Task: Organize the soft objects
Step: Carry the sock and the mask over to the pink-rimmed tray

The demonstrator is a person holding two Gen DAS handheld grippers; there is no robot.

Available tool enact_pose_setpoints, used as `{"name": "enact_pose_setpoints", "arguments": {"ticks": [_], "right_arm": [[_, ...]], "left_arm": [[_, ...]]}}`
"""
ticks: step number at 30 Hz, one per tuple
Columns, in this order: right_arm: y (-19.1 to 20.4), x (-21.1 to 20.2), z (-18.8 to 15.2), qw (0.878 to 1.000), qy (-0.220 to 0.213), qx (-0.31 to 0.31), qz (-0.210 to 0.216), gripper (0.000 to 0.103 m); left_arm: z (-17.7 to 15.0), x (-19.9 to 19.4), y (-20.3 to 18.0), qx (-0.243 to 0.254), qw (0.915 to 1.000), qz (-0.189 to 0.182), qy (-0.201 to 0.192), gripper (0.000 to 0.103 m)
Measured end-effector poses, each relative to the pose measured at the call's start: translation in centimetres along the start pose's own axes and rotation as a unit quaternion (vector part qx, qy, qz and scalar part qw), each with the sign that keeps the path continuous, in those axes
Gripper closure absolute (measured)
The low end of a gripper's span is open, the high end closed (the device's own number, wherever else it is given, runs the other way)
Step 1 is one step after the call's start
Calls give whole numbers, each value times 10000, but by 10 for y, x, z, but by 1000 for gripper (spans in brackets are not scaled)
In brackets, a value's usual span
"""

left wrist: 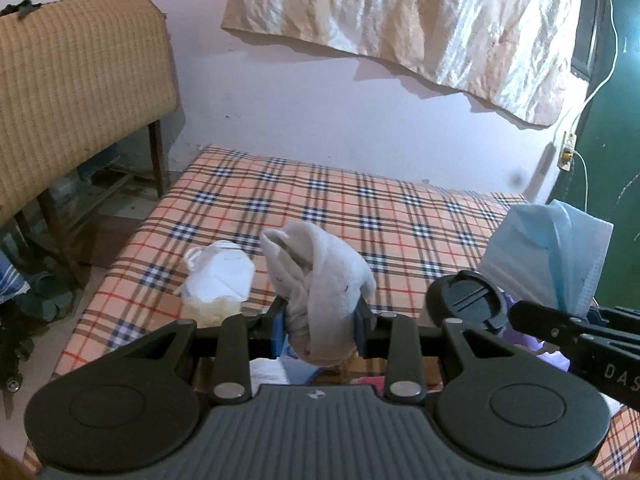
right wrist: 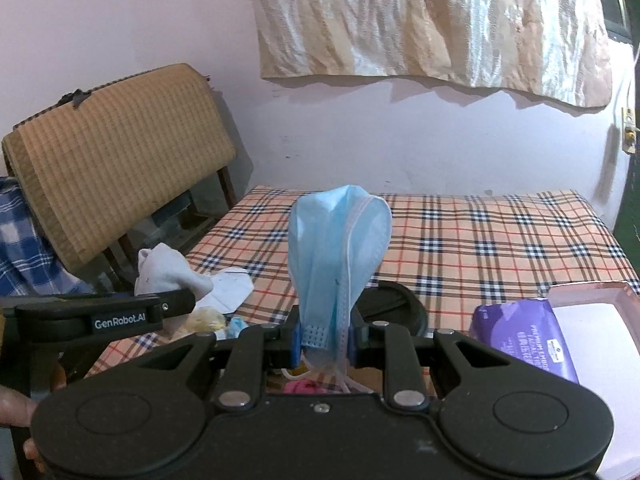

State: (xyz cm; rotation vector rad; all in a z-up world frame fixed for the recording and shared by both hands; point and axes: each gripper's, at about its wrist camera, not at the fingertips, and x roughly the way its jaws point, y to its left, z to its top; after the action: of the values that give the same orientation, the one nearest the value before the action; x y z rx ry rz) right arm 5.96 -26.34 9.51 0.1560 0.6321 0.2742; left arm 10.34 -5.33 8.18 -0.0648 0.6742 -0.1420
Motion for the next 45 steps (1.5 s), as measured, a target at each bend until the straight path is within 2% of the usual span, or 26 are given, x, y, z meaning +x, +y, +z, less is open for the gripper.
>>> {"name": "enact_pose_setpoints", "arguments": {"ticks": [15, 35, 45], "right_arm": [[-53, -12, -1, 9990, -47, 305, -335, 77], [-113, -28, -11, 9952, -62, 625, -754, 77], [-150, -39, -18, 9916, -77, 850, -976, 77]], "left_arm": [[0, 18, -55, 311, 9988, -361, 133, 69], [-7, 36, -106, 597, 9948, -777, 279, 69], [-10, 38, -138, 845, 9913, -989, 216, 69]]}}
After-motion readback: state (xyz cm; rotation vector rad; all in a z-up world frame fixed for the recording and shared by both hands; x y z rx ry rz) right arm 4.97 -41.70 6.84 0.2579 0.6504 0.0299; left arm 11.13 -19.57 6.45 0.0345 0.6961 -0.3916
